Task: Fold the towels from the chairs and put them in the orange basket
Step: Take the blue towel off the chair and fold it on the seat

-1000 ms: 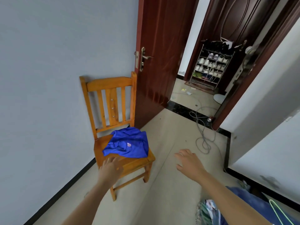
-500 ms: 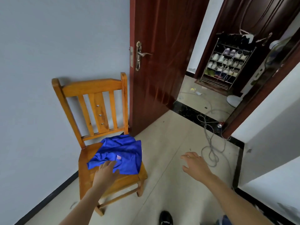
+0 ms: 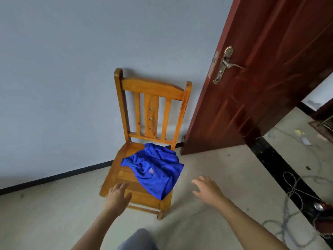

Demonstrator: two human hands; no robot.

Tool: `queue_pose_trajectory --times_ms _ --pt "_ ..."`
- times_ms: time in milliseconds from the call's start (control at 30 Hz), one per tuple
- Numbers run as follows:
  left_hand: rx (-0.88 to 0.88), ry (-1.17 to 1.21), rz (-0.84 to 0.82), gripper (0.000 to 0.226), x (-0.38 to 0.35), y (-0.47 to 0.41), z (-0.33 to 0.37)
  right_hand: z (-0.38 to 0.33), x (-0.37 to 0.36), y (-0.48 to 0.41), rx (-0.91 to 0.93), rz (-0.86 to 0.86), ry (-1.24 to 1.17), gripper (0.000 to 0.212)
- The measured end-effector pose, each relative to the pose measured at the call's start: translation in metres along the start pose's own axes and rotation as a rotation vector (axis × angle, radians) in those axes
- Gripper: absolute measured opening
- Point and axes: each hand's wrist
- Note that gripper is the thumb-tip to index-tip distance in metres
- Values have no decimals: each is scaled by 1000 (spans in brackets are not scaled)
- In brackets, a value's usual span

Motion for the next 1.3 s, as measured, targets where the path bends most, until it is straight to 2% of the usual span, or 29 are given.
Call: queue_pose_trajectory --times_ms 133,267,567,733,900,1100,1300 --pt "133 1 36 46 7 -13 -22 -18 -2 -46 121 -69 28 43" --pt "184 11 23 46 12 -47 -26 -23 5 -86 150 -120 27 42" --pt "91 -33 -159 45 0 -131 24 -4 14 -165 66 -162 -61 38" --pt "115 -40 -262 44 -30 -137 25 -15 -18 -194 98 -275 -126 41" --pt "176 -54 -306 45 -59 -158 20 -12 -48 -241 174 -337 -94 41" --pt "175 -100 -325 49 -111 -218 28 -1 -83 -315 196 -290 -27 44" --pt "152 -188 -505 61 -166 -265 31 -8 -128 -362 209 -303 51 51"
Point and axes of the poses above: each hand's wrist, its own y-axis away from the middle knuckle, its own x-axis out of the back of the hand, z = x × y, and after that the axes turned 5 degrees about y, right-handed
